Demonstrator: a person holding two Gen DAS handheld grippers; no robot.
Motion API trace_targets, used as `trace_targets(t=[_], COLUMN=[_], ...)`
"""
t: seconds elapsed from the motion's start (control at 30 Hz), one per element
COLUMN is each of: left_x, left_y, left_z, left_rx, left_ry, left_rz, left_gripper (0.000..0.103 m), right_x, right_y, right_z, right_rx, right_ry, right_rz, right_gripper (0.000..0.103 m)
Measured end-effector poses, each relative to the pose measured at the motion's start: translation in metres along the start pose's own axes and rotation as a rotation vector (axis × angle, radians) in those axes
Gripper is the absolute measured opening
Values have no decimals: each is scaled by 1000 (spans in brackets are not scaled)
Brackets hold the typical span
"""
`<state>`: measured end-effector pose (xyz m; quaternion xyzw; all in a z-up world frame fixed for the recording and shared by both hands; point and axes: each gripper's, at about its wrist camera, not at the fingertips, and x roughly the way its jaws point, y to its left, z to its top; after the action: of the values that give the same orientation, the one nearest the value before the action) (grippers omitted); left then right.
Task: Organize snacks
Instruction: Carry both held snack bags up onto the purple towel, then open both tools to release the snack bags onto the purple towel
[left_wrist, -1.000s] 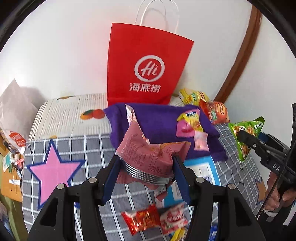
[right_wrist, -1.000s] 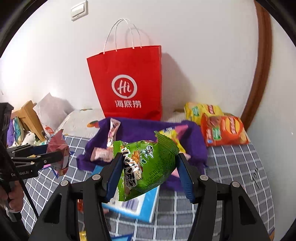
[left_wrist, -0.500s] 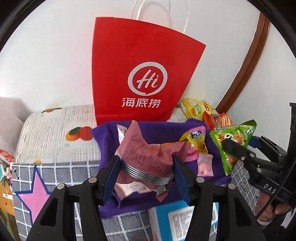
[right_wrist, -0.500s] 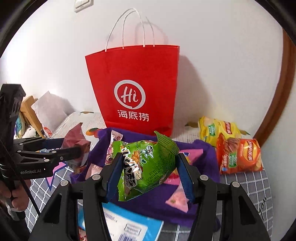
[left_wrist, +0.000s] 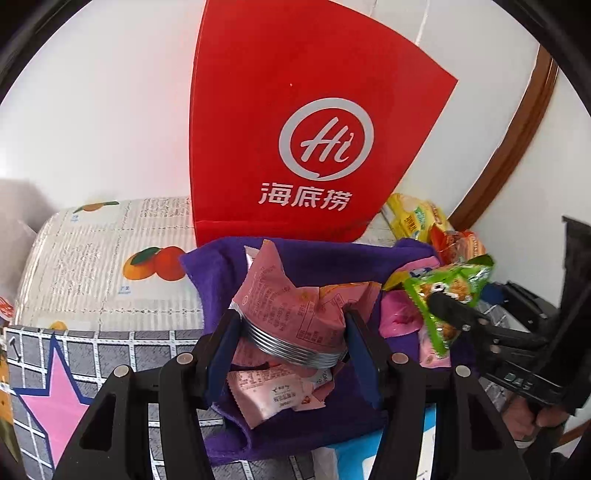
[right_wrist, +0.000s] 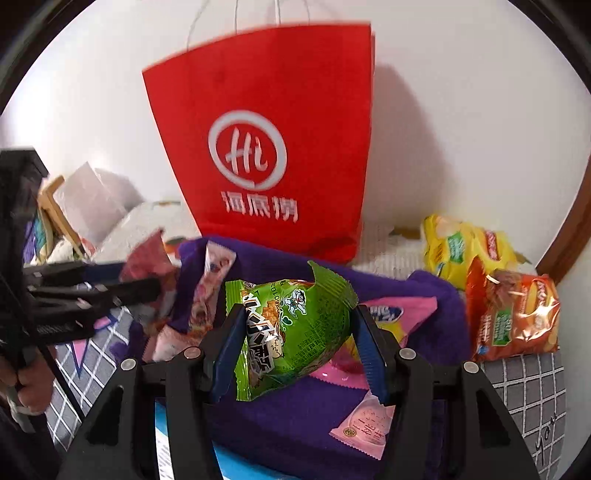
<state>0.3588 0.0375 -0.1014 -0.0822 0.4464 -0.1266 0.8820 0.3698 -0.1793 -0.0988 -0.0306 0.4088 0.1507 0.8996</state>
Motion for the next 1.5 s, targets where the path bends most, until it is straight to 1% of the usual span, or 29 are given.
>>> trace_targets(t=[0.07,0.2,0.23,0.3,0.43,0.5,0.57,0.63,0.77,0.93,1.07,1.1,1.17,1.2,1.37,1.5], left_x=[2,8,10,13,18,21,25,27,29,40,42,43,47,48,55,59], left_y=[0,2,2,2,3,4,4,3,3,2,-5,-7,-10,-11,-15,-22], left_z=[-1,-2,-2,-2,-3,-4,-5,-5,-5,-7,-10,-11,-13,-14,-18,-22], left_rx=[10,-3,-6,-7,-9,-11,-13,-12,-14,-18,8,12,15,16,36,67], left_ry=[7,21,26,33,38,43,53,55,56,84,92,94,103,107,134,151], left_rz=[-7,-2,-1,1,6,17,12,12,8,4,-8,-10,-8,-7,-8,-4], left_gripper=[56,56,56,56,56,56,56,56,56,56,56,56,56,56,56,56], right_x=[3,8,12,16,31,39,50,54,56,65,65,66,66,64,46,30], right_y=[-4,-10,-10,-12,-8,-5,-1,3,5,-3,0,2,5,6,1,-9], right_z=[-3,-12,-14,-16,-22,-26,-30,-34,-36,-41,-41,-41,-41,-41,-34,-26], right_rx=[6,-19,-36,-42,-49,-53,-54,-65,-75,-69,-81,-92,-122,-132,-125,-89], right_ry=[7,51,77,100,182,220,267,286,291,343,343,345,342,333,283,222], right_rz=[-2,-6,-2,2,47,39,41,43,44,7,20,16,-13,-19,8,-15], right_gripper=[58,58,58,58,58,58,58,58,58,58,60,65,72,72,72,72])
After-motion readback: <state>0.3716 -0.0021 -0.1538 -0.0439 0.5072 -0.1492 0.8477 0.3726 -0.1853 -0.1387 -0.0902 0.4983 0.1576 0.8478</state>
